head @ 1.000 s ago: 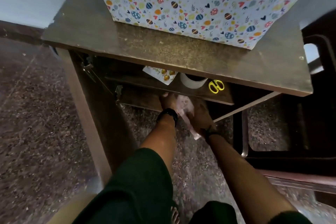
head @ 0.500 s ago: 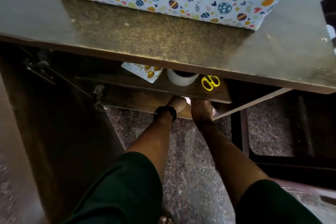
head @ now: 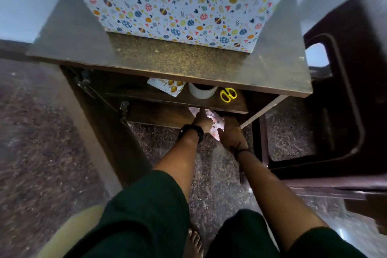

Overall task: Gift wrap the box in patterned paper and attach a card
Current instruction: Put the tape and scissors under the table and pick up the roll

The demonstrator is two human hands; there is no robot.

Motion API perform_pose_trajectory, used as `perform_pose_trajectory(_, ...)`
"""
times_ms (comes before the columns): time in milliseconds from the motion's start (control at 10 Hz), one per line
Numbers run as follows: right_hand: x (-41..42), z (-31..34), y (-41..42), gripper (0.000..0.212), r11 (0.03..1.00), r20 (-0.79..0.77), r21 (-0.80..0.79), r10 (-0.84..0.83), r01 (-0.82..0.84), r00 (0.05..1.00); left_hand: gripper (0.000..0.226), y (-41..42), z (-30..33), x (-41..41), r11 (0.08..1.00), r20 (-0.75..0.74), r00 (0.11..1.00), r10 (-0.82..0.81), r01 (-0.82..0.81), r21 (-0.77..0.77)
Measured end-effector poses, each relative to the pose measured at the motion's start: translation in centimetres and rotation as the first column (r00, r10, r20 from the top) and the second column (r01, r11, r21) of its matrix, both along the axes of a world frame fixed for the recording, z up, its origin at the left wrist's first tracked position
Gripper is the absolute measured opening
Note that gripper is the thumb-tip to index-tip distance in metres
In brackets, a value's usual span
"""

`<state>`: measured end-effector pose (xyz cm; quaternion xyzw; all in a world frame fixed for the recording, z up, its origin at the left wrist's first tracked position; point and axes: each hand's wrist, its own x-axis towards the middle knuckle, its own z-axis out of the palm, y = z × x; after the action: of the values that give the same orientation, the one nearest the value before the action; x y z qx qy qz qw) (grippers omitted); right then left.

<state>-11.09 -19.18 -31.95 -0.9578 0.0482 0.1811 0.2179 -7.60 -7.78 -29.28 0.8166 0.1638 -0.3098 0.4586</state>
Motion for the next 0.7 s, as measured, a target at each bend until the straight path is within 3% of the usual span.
perform_pose_trajectory(100,-1.1,5.3,-0.7,0.039,0.991,-0.028,-0.071,0.111,-0.113,0.993,0.055,0.5,3.5,-2.6,0.992,0.011,0.996,-0.089,0.088,0.092)
perform_pose_trajectory(300,-5.3,15.4,1.8,0.026,0.992,-0.042,0.125,0.039,-0.034,0.998,0.062,2.7,10.9,-8.1,0.975,0.065,0.980,-0.189,0.180,0.128)
perform_pose_trajectory(400,-7.9,19.2,4.0,0.025,0.982,-0.046,0.186,0.056,-0.046,0.997,0.053,3.8,13.5,-9.5,0.955,0.043,0.966,-0.255,0.244,0.168)
perform_pose_trajectory(500,-11.7,22.3,6.0,0.023,0.965,-0.027,0.251,0.089,-0.080,0.996,0.038,5.1,20.1,-13.3,0.883,0.084,0.899,-0.429,0.398,0.249)
perform_pose_trajectory(600,-14.7,24.1,7.5,0.016,0.942,-0.090,0.321,0.135,-0.100,0.987,0.032,7.4,22.9,-15.0,0.805,0.166,0.843,-0.511,0.402,0.437)
perform_pose_trajectory(700,-17.2,24.6,8.7,0.028,0.926,-0.202,0.339,0.241,-0.162,0.949,0.037,10.0,24.1,-16.5,0.762,0.200,0.825,-0.528,0.357,0.541)
